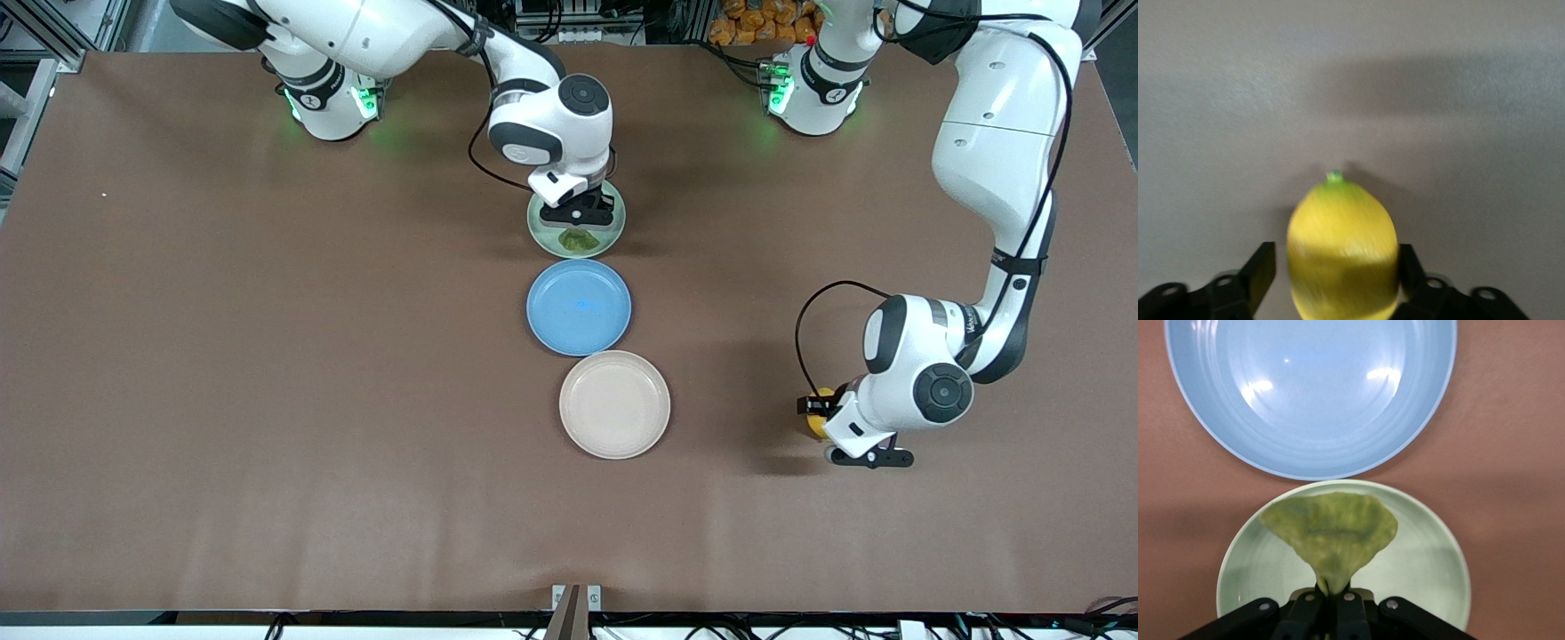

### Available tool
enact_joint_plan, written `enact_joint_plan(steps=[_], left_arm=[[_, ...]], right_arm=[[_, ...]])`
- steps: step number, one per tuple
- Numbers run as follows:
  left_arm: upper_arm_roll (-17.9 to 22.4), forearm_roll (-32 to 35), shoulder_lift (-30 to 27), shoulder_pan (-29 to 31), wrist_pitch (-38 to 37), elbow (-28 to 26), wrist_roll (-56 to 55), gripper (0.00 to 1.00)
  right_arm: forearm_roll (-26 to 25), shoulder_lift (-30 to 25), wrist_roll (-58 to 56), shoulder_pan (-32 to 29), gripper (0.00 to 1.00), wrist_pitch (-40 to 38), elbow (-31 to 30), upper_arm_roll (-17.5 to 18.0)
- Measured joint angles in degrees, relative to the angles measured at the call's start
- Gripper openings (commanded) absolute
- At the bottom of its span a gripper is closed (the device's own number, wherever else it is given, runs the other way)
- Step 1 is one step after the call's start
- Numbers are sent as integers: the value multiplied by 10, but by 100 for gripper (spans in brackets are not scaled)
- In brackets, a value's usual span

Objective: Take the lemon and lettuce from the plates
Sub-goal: 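Carry the lemon off the plate with the left gripper and set it down, then carry the lettuce leaf away from the plates with the right gripper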

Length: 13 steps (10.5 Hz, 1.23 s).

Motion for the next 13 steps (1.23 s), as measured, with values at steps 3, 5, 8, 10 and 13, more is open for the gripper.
enact_joint_plan(steps=[3, 5, 8, 10, 13], left_arm=[[-1, 0, -39, 1, -15, 16, 0, 100], [-1, 0, -91, 1, -57, 21, 0, 100], [-1, 0, -174, 2, -130, 29, 0, 100], [-1, 0, -219, 2, -165, 32, 0, 100], [-3, 0, -282, 2, -223, 33, -1, 100]], right_arm=[[75, -61, -99, -45, 0, -44, 2, 0], [130, -98, -185, -87, 0, -86, 3, -2], [217, -166, -339, -124, 0, -171, 14, -56], [227, -187, -404, -129, 0, -210, 29, -102], [245, -197, -533, -133, 0, -220, 41, -198]])
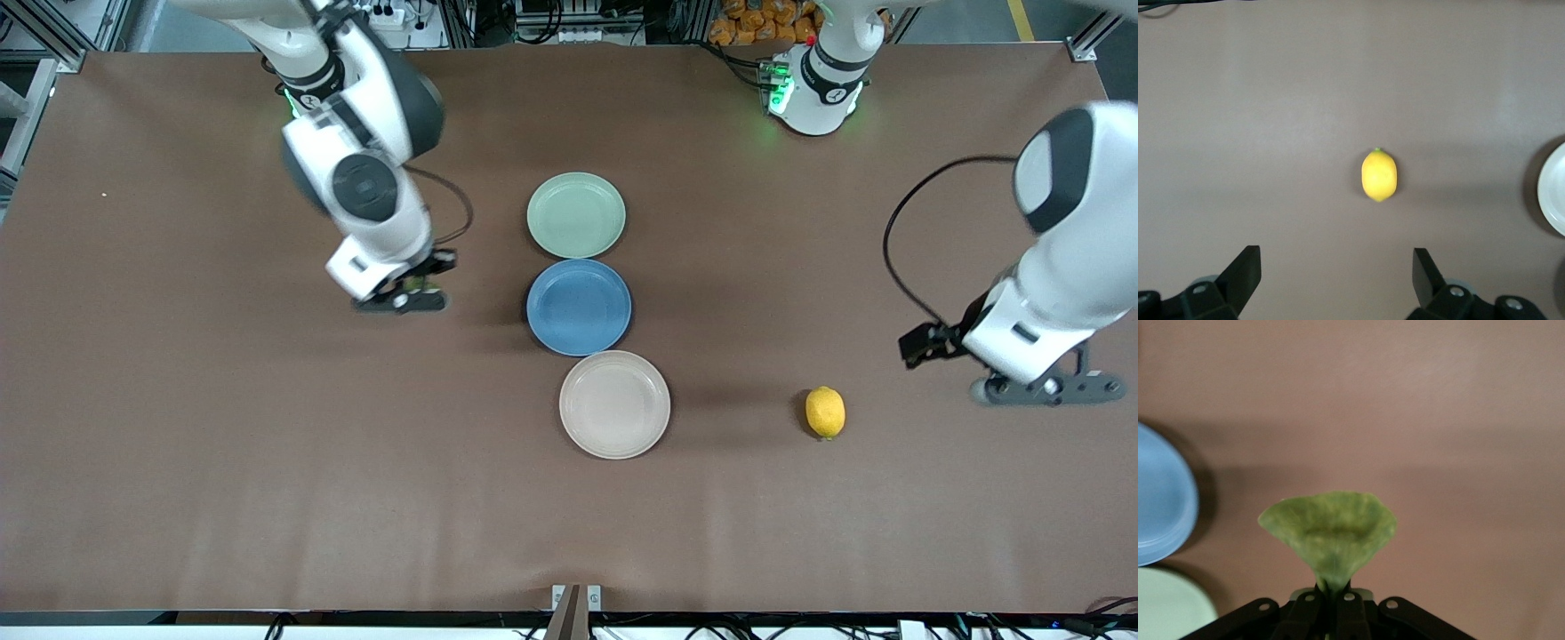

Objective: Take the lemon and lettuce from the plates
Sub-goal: 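Carry the lettuce leaf away from the plates with the right gripper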

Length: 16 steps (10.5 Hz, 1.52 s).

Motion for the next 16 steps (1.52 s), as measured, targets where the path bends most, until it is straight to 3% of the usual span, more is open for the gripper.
enact_joint_plan(steps=[5, 7, 11, 16], left_arm=[[-1, -24, -66, 7, -63, 0, -13, 100], [-1, -48, -94, 17, -83, 0, -13, 100], [-1, -61, -133, 25, -109, -1, -13, 100], [-1, -79, -133, 42, -109, -5, -13, 100]], right_arm=[[13, -3, -196, -4, 0, 0, 12, -150], [13, -2, -247, -5, 0, 1, 10, -189], [13, 11, -309, -6, 0, 45, -6, -245], [13, 64, -310, -11, 0, 170, -53, -268]])
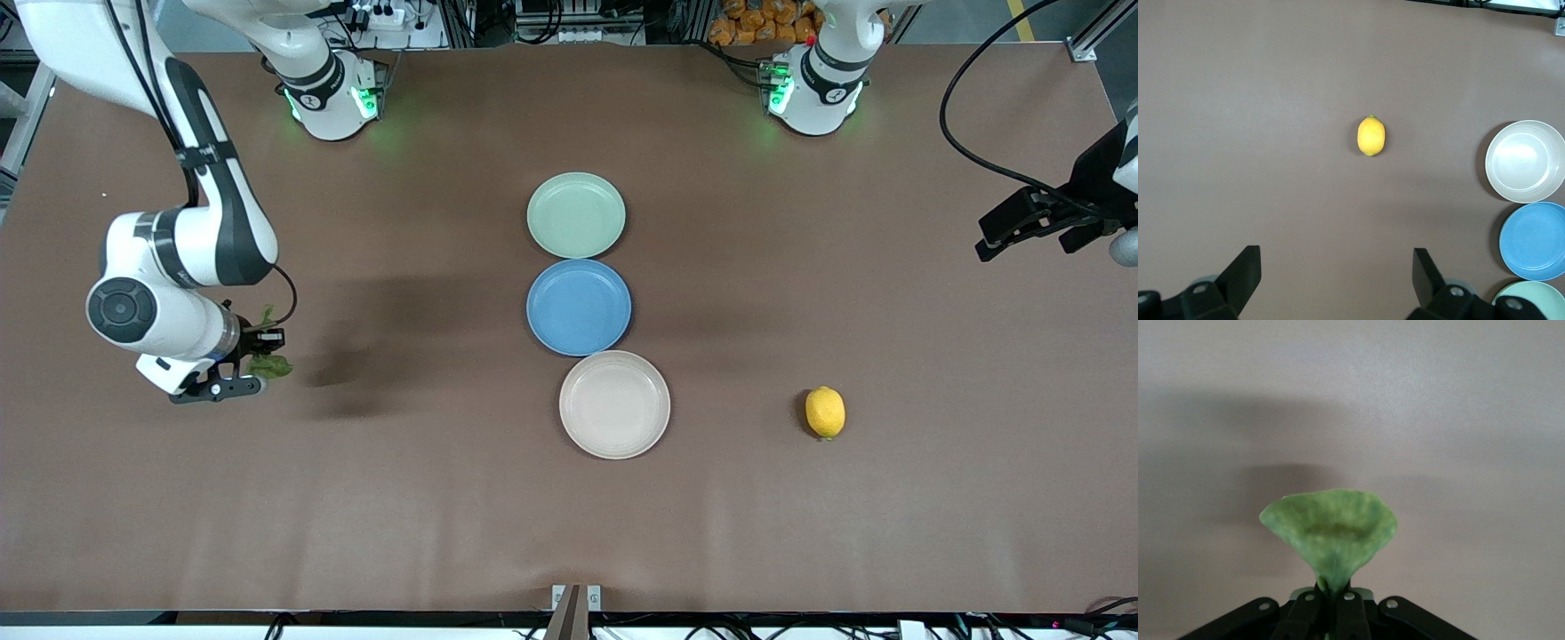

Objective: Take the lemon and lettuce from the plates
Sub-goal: 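Carry the lettuce leaf away from the plates with the right gripper, then lower the lettuce onto the table and open the right gripper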

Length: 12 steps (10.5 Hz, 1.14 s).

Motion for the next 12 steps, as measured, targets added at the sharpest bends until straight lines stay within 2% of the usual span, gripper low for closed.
enact_joint_plan(steps=[4, 7, 8, 9, 12], left_arm=[[-10, -1, 0, 0, -6, -1, 2, 100], [-18, -1, 0, 0, -16, -1, 2, 100], [-18, -1, 0, 1, -20, -1, 5, 100], [-18, -1, 0, 1, -22, -1, 8, 100], [-18, -1, 0, 1, -24, -2, 9, 100]], right_arm=[[0, 51, 0, -6, 0, 117, -41, -2], [0, 65, 0, -7, 0, 129, -44, -3], [0, 65, 0, -8, 37, 129, -44, -4], [0, 65, 0, -8, 99, 129, -44, -9], [0, 64, 0, -9, 100, 129, -42, -23]])
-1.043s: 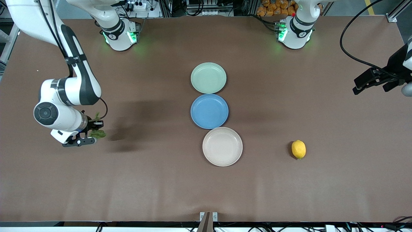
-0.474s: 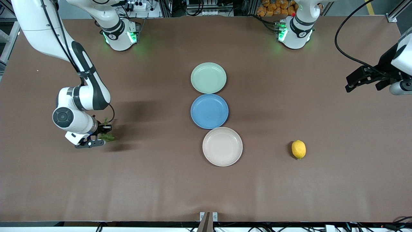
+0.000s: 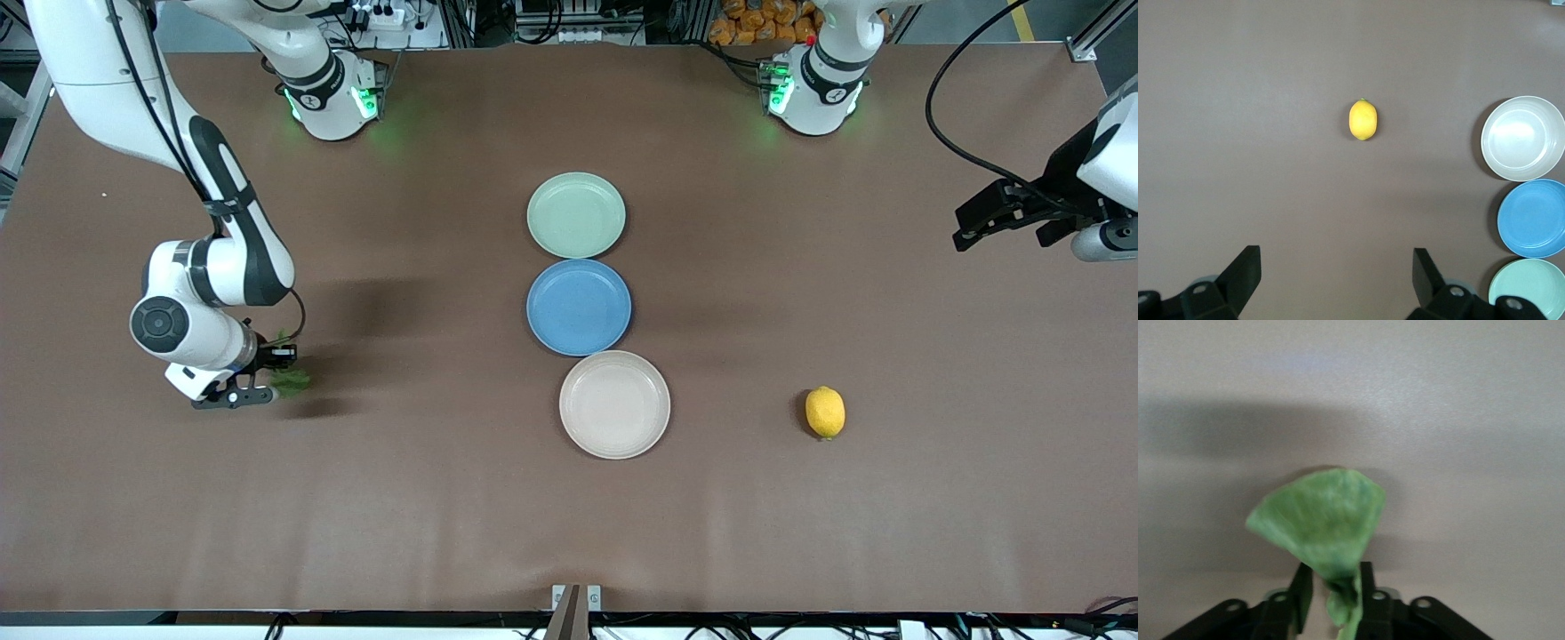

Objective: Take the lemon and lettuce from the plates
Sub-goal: 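Lower the lettuce onto the table and open the right gripper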

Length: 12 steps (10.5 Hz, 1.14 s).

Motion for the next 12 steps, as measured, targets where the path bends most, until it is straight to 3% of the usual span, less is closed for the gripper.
enact_joint_plan(steps=[3, 8, 12], left_arm=[[0, 0, 0, 0, -1, -1, 0, 100], [0, 0, 1, 0, -1, -2, 0, 100], [-2, 0, 1, 0, -1, -2, 0, 100]], right_arm=[[0, -17, 0, 2, 100, -19, 9, 0], [3, -57, 0, 6, 100, -267, 140, 11], [4, -72, 0, 12, 100, -343, 228, 12]])
